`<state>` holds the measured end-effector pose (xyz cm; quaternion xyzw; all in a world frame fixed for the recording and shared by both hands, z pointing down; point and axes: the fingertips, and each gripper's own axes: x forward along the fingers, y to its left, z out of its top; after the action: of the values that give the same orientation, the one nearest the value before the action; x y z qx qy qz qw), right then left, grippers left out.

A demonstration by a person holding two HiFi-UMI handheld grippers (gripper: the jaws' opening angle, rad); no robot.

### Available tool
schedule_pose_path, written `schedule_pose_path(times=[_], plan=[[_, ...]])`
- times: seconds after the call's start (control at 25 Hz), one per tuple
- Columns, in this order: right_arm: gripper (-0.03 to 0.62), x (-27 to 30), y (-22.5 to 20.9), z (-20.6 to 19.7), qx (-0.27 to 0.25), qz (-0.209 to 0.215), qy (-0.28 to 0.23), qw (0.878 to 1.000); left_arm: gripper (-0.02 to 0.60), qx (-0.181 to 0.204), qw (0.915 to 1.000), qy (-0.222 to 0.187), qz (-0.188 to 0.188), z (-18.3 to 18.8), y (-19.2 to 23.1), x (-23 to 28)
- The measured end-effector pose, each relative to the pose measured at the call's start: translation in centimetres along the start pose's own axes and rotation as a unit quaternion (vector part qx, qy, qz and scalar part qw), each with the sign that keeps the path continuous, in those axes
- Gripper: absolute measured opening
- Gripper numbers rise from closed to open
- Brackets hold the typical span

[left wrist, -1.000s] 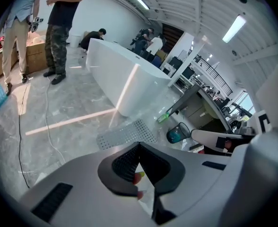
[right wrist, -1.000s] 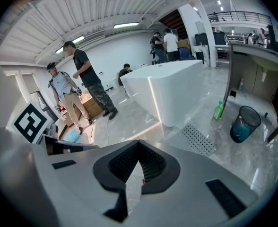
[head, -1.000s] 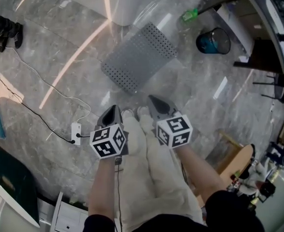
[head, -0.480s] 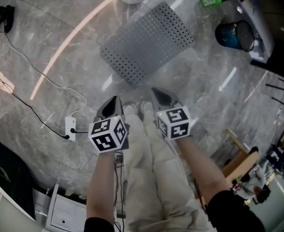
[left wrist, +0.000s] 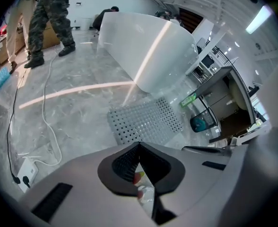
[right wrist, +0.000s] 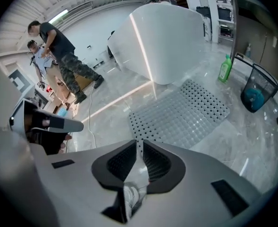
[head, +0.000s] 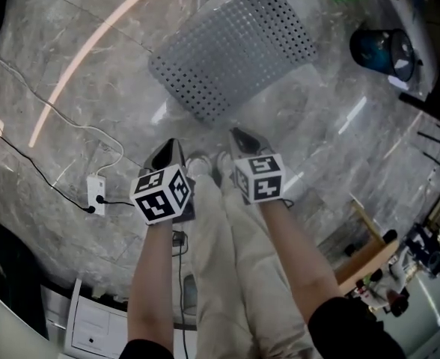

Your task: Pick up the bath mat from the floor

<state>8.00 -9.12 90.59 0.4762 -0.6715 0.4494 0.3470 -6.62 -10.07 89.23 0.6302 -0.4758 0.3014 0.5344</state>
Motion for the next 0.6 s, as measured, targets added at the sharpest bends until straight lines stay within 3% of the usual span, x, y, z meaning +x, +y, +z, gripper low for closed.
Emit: schedule_pose_path(times=[0.08, 0.6], plan=[[0.091, 1.5, 0.0, -1.4, -0.009, 0.011, 0.016, 1.000, 0.000, 0.005, 1.0000, 0.008, 0.000, -0.8, 0.6, 1.1], [0.241, 11.2, -2.7, -8.2, -0.078, 0.030, 0.087, 0.993, 0.002, -0.008, 0.9997, 0.023, 0.011, -4.8, 4.5, 8.6]])
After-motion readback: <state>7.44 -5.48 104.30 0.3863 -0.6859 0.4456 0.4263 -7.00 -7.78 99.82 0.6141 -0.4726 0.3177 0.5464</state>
